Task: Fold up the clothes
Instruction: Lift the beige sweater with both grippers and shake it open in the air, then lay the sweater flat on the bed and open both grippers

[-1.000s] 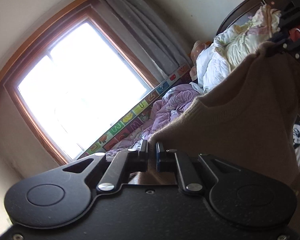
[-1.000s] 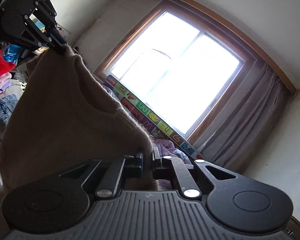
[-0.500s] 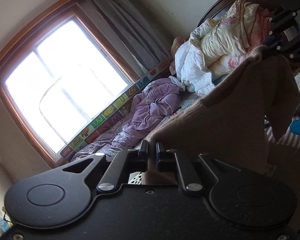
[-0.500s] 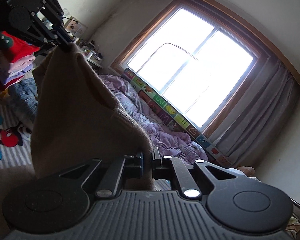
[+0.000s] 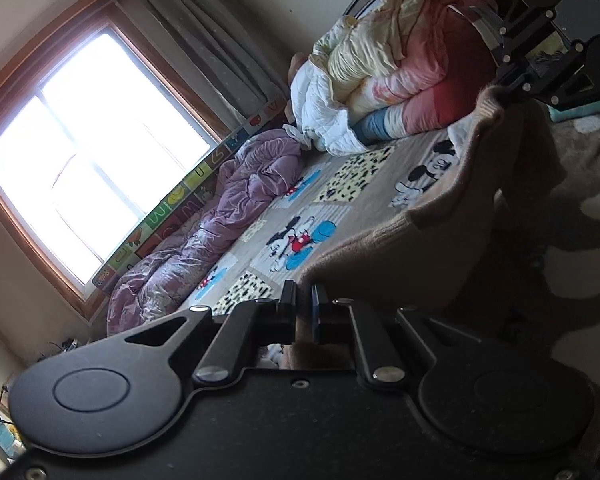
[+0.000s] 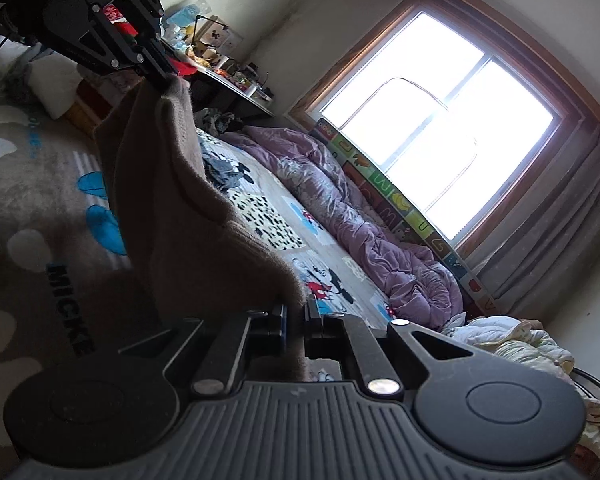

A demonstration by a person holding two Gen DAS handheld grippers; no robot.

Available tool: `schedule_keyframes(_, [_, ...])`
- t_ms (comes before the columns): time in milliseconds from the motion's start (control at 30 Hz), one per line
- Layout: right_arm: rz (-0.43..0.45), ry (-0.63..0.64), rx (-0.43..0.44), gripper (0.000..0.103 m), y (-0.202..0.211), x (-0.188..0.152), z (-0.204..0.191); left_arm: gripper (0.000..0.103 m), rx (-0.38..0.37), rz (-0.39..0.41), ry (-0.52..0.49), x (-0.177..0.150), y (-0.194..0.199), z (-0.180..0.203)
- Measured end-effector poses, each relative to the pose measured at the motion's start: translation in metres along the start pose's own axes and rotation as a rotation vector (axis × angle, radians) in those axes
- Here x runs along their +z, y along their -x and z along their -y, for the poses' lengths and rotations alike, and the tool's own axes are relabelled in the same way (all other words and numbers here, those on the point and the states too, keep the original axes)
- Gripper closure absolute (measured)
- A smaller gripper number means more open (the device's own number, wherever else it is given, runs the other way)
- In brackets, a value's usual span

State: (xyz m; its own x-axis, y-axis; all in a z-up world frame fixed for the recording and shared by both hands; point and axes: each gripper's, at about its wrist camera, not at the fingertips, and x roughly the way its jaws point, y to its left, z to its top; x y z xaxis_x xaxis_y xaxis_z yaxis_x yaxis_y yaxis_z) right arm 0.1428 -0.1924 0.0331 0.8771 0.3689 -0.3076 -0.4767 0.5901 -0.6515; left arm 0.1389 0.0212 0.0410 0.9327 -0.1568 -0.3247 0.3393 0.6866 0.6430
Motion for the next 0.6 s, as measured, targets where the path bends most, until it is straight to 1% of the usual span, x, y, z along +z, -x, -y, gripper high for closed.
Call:
schedule_keyframes(267, [-0.051, 0.065, 0.072, 0.095, 0.038, -0.029, -0.073, 0.096, -0.064, -0.059, -0.042, -0.040, 0.037, 0.065])
schedule_keyframes(367, [-0.091, 0.093, 0.108, 0.095, 0.044, -0.041, -0.099, 0.096, -0.075, -0.075, -0.095, -0.052, 0.048, 0.094])
schedule_keyframes(600, [-0.204, 0.172, 0.203, 0.094, 0.055, -0.069, -0.165, 0.097, -0.119, -0.137, -0.208, -0.081, 0.050, 0.150])
